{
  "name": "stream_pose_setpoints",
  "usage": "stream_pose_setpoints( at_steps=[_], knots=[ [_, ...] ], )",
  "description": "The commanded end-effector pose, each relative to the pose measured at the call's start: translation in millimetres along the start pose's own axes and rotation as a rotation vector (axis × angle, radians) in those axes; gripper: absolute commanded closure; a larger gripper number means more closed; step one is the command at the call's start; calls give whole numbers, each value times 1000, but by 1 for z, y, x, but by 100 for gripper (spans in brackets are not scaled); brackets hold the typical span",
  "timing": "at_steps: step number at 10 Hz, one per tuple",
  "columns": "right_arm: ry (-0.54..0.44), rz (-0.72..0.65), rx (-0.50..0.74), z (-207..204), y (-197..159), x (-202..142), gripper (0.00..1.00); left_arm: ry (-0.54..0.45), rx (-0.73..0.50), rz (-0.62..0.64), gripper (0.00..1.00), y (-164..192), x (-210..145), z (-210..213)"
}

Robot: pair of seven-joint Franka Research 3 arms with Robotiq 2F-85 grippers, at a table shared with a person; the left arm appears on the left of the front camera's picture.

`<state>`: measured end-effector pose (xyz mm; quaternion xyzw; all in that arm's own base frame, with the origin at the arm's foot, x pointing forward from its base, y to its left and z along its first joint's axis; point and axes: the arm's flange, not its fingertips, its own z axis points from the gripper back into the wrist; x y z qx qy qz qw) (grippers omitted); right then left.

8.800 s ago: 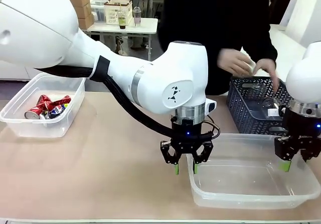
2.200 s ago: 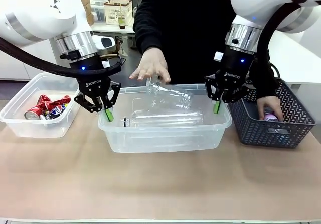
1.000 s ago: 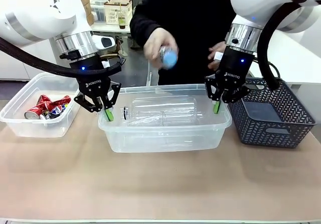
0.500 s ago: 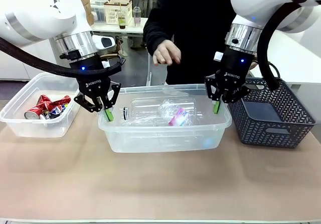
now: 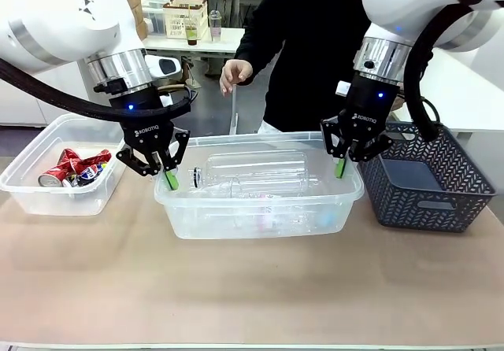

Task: Sort the waste into each basket.
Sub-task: Offer the picked Organizing box to the human.

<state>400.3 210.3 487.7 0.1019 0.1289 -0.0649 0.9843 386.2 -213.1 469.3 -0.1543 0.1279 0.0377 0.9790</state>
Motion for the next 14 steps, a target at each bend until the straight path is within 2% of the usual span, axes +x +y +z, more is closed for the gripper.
stream_pose_setpoints(
  at_steps=[1, 7, 8, 9, 10, 11, 12, 13, 14],
  knots=[
    [-7, -11, 4, 2, 0, -1, 100, -9, -14, 19, 100, 3, -1, 3],
    [-7, -11, 4, 2, 0, -1, 100, -9, -14, 19, 100, 3, -1, 3],
    [0, 0, 0, 0, 0, 0, 95, 0, 0, 0, 96, 0, 0, 0],
    [29, 12, -7, 16, 10, 30, 95, -88, 33, 90, 96, -1, 20, 14],
    [56, 68, -31, 25, 20, 56, 95, -144, 4, 100, 96, -1, 39, 29],
    [81, 84, -4, 30, 27, 81, 95, -212, 2, 118, 96, 1, 57, 47],
    [93, 37, -10, 32, 28, 96, 95, -215, -18, 117, 96, 5, 73, 58],
    [105, 32, -2, 34, 27, 107, 95, -261, 12, 204, 96, 11, 92, 63],
    [98, 46, 5, 33, 27, 116, 95, -254, -3, 186, 96, 14, 106, 66]
  ],
)
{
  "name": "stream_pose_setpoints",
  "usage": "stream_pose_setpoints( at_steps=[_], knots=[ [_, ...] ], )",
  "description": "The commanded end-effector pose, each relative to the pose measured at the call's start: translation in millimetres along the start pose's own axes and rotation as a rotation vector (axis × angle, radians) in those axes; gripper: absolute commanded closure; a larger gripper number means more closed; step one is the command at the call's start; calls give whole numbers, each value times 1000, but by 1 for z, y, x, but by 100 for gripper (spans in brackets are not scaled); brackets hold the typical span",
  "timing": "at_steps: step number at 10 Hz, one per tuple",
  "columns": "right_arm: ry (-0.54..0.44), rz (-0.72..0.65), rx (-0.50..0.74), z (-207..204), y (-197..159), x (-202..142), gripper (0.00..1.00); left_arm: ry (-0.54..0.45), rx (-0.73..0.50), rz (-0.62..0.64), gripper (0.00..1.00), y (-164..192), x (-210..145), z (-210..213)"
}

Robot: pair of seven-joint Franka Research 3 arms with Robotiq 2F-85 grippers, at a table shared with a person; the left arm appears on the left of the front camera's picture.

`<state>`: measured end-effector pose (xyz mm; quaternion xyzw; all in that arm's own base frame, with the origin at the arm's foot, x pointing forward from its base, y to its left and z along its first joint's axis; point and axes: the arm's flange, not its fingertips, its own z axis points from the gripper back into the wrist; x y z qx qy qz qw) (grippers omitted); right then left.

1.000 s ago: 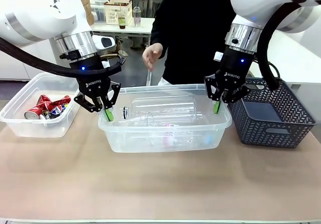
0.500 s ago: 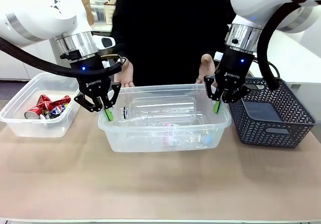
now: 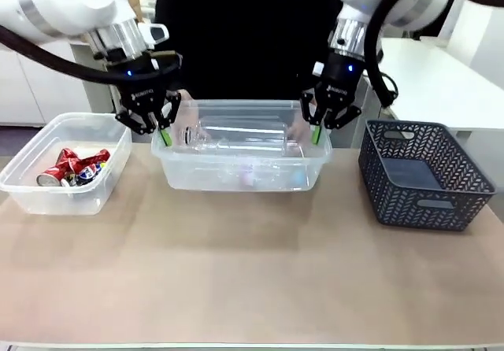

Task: Sort the waste into each basket.
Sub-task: Offer the picked Organizing box to the human, then release the Organizing box you were holding.

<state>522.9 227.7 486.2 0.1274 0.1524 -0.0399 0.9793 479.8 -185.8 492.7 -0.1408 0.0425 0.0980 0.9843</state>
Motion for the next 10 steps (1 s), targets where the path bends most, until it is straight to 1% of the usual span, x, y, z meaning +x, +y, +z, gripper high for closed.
stream_pose_setpoints(
  at_steps=[1, 2, 3, 10],
  knots=[
    [50, -7, -23, 9, -8, 6, 95, -106, -28, 106, 96, 6, 36, 7],
    [56, 4, -28, 6, -7, 13, 95, -132, -40, 136, 96, 9, 46, 2],
    [4, 0, 5, 2, 1, 9, 95, -8, -6, 13, 96, 0, 15, -3],
    [4, 0, 5, 2, 1, 9, 95, -8, -6, 13, 96, 0, 15, -3]
  ],
)
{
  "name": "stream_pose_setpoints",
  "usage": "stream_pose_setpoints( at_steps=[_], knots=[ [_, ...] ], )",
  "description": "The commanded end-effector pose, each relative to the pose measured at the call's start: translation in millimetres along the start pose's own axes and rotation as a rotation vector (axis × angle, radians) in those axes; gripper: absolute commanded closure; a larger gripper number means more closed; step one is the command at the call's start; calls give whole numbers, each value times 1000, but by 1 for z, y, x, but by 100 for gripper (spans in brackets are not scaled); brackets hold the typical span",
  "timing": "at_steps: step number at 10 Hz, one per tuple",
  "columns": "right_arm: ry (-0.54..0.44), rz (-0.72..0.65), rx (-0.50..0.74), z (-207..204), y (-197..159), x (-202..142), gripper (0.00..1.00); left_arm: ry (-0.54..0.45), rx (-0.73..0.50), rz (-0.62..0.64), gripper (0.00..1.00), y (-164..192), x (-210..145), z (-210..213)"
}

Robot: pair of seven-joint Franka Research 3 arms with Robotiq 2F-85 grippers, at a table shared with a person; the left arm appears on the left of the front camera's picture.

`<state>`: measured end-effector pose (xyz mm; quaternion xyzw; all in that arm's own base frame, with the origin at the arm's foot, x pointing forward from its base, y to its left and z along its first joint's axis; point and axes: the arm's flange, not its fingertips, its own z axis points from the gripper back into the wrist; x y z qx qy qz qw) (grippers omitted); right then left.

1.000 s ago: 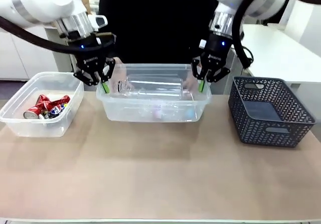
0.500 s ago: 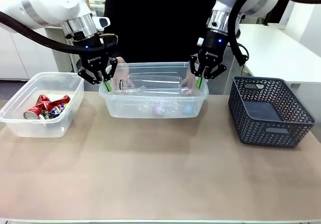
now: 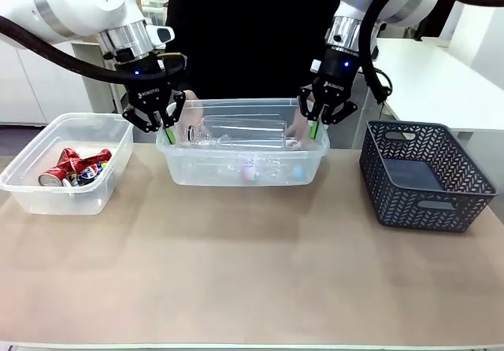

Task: Sort the waste into each basket.
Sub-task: Release the Organizing box you were holding.

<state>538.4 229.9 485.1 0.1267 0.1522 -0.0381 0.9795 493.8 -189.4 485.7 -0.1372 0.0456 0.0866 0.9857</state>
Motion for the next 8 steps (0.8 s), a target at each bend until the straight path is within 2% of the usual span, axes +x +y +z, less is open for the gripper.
stream_pose_setpoints(
  at_steps=[1, 6, 7, 8],
  knots=[
    [4, -4, 7, -1, -2, -6, 95, -16, -15, 35, 96, 4, 1, 4],
    [1, 0, 0, 0, 0, 0, 95, -16, -15, 35, 96, 4, 1, 4],
    [-71, 7, -26, 2, 2, -12, 48, 3, 1, 0, 37, 0, 0, 0],
    [-114, 18, -49, 5, 5, -21, 40, 7, -4, -17, 38, -3, -5, 5]
  ],
)
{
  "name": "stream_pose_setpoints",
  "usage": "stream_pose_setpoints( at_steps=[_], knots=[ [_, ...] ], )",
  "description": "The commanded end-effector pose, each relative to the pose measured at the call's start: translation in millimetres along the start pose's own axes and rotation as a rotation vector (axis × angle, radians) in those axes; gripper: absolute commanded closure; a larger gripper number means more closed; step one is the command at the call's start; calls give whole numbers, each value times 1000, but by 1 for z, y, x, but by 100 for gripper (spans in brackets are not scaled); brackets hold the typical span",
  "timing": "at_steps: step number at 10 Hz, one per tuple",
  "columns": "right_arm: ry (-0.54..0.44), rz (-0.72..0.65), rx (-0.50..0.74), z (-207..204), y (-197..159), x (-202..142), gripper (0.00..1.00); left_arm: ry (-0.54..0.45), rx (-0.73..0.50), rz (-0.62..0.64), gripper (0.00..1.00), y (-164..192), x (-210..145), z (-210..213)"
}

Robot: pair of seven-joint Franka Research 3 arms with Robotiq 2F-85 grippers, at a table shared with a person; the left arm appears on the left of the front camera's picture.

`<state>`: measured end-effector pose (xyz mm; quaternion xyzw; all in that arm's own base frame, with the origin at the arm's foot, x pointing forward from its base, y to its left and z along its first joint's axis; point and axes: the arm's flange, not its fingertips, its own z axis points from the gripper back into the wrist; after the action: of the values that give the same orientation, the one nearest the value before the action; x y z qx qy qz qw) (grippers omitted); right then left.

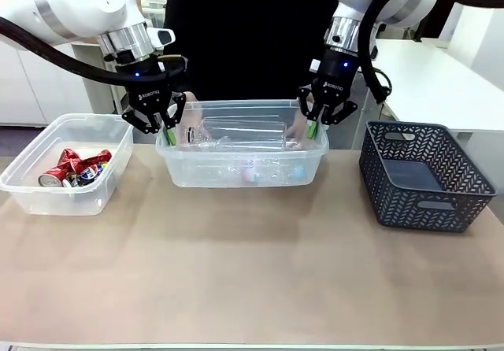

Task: Sort the waste into each basket.
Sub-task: Release the Organizing box you were holding.

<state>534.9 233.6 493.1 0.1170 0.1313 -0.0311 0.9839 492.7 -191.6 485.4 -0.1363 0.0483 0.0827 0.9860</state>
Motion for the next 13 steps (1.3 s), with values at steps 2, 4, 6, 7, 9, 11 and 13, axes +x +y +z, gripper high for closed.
stream_pose_setpoints(
  at_steps=[2, 4, 6, 7, 9, 11, 13],
  knots=[
    [-114, 9, -53, 3, -2, -23, 0, -39, -1, -9, 34, -3, -16, 16],
    [-152, 29, -51, 1, -4, -29, 16, -48, -36, -5, 0, 0, -26, 23],
    [-204, 53, -39, 1, -5, -35, 0, -62, -40, -8, 0, 3, -33, 26],
    [-226, 64, -44, 2, -4, -38, 0, -64, -38, -1, 0, 4, -33, 26],
    [-264, 90, -27, 7, -3, -41, 0, -83, -45, 7, 0, 1, -34, 29],
    [-197, 45, -26, 9, 2, -33, 0, -65, -22, -11, 0, -2, -30, 29],
    [-197, 45, -26, 9, 2, -33, 0, -65, -22, -11, 0, -2, -30, 29]
  ],
)
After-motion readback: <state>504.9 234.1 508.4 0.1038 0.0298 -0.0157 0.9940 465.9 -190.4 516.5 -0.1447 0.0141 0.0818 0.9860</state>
